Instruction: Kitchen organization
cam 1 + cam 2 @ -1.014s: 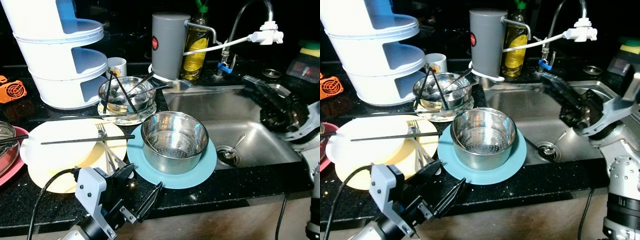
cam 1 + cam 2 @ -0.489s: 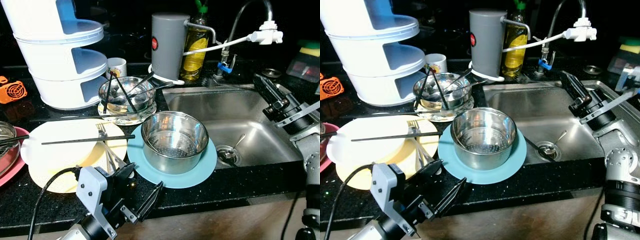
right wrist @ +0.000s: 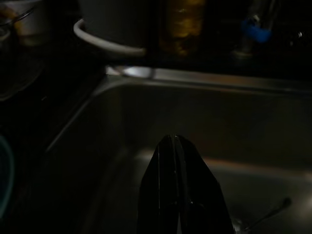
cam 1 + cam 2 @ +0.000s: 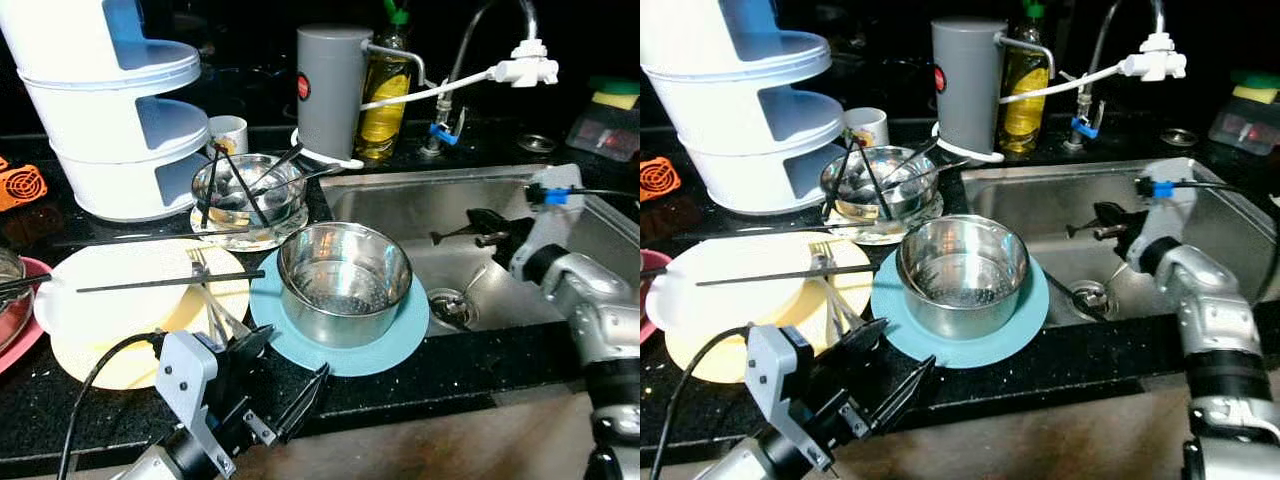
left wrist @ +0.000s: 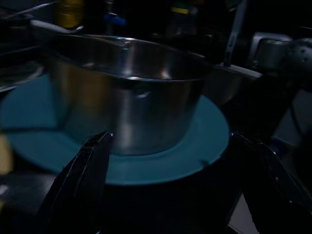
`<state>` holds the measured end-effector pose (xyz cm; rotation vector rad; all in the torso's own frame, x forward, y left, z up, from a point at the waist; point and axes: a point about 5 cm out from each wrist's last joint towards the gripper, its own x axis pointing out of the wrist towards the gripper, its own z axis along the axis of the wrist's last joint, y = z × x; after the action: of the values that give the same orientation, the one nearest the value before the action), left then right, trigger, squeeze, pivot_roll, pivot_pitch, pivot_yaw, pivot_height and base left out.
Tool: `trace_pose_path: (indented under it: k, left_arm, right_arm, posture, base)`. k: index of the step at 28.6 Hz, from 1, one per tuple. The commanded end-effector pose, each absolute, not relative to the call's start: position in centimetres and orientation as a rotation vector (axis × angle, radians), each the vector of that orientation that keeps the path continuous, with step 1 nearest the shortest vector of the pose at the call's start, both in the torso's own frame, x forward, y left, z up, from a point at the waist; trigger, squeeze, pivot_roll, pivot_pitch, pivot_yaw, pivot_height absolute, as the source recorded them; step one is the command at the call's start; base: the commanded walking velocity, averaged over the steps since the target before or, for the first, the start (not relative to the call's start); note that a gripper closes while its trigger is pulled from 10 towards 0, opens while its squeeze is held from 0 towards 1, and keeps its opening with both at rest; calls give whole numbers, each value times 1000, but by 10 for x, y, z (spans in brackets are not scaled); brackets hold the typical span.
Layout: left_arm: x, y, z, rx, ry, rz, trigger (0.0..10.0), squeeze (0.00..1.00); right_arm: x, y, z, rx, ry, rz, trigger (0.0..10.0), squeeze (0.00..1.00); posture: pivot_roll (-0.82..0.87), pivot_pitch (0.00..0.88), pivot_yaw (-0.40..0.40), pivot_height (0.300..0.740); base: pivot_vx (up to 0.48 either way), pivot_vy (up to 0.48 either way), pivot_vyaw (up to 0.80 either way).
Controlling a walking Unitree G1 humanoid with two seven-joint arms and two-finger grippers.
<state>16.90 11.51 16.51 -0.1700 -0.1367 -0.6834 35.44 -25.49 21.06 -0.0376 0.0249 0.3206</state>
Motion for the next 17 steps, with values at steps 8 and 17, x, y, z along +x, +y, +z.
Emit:
trace_pose_path:
  k: [8, 17]
  left_arm:
    - [168, 113, 167, -162, -132, -709, 10000, 0]
    - [167, 114, 165, -160, -124, -701, 10000, 0]
  right_arm:
    - [355, -243, 199, -160, 65, 337, 10000, 0]
    - [354, -227, 177, -281, 155, 407, 10000, 1000]
  posture:
    - [37, 0, -48, 740]
    - [43, 0, -52, 740]
  base:
    - [0, 0, -97]
    - [0, 0, 0]
